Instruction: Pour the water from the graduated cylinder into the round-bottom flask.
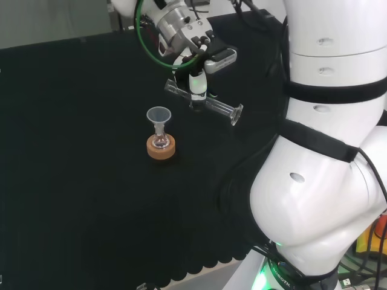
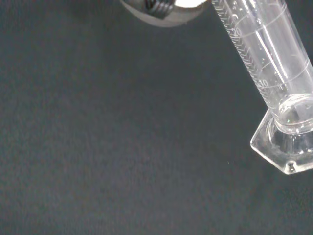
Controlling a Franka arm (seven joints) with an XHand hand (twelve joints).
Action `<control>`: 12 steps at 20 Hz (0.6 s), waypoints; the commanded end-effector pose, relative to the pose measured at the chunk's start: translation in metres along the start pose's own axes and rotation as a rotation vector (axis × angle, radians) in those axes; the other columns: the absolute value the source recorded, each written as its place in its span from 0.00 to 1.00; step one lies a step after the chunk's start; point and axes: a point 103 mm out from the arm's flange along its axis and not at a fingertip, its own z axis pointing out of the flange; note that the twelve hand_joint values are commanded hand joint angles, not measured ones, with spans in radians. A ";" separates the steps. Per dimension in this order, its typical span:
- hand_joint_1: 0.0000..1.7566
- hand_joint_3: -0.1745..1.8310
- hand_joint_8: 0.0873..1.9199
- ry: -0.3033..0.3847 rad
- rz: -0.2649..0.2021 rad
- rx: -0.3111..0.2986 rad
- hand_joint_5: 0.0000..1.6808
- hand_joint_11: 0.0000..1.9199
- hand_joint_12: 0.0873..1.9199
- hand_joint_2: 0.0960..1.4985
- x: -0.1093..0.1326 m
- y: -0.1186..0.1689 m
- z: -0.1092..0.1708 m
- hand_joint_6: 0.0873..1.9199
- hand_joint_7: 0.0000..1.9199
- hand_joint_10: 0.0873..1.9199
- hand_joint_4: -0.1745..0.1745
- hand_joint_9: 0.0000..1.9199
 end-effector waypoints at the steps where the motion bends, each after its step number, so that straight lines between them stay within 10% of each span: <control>1: 0.72 0.09 0.48 0.053 -0.042 -0.099 0.58 0.64 0.35 0.72 -0.008 -0.005 0.002 0.49 0.53 0.00 0.00 0.79; 12: 0.72 0.09 0.48 0.127 -0.084 -0.253 0.58 0.64 0.35 0.72 -0.017 -0.001 0.006 0.49 0.54 0.00 0.00 0.80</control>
